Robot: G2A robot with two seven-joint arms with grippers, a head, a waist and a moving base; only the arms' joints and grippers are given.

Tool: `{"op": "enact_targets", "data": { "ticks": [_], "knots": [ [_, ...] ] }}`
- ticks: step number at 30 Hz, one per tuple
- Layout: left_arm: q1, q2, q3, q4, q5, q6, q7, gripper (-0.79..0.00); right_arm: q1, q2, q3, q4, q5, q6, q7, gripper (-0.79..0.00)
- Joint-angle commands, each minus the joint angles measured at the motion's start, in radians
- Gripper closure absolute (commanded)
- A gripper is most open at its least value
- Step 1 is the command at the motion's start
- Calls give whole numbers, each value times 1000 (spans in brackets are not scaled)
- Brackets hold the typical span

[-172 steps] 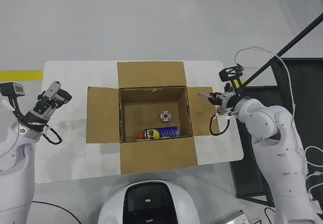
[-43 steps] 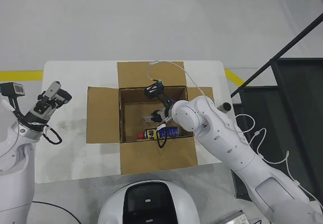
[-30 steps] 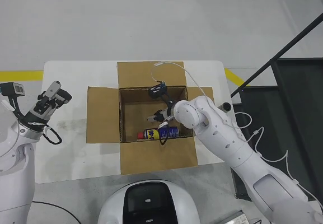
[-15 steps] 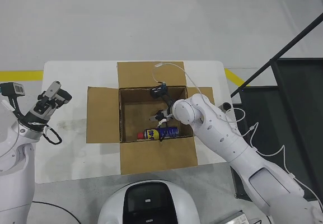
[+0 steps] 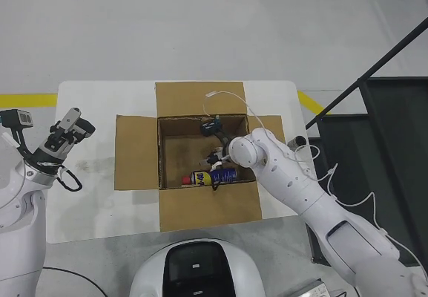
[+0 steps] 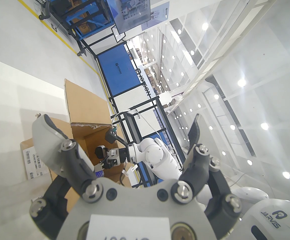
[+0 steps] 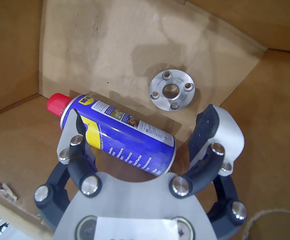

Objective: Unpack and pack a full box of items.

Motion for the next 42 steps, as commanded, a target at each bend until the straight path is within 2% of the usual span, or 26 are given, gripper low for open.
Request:
{"op": "enact_targets", "data": {
  "ticks": [1,14,29,30,32,34,35,37,38,42],
  "knots": [
    [0,0,0,0,0,0,0,-785,2,-2,-1,12,-3,-2,-9,-785],
    [0,0,0,0,0,0,0,-785,20,-31,-12,136,48,-11,-95,-785],
    [0,0,0,0,0,0,0,-785,43,-63,-38,238,31,-14,-188,-770],
    [0,0,0,0,0,0,0,-785,45,-66,-42,243,26,-10,-190,-736],
    [0,0,0,0,0,0,0,-785,47,-70,-47,250,22,-6,-192,-616],
    [0,0,0,0,0,0,0,-785,48,-74,-52,253,13,-1,-196,-348],
    [0,0,0,0,0,0,0,-785,48,-76,-54,254,8,3,-198,-268],
    [0,0,0,0,0,0,0,-785,48,-79,-58,252,-5,14,-200,-55],
    [0,0,0,0,0,0,0,-785,47,-80,-60,252,-10,19,-198,-3],
    [0,0,0,0,0,0,0,-785,44,-84,-62,251,-28,37,-203,0]
  ]
}}
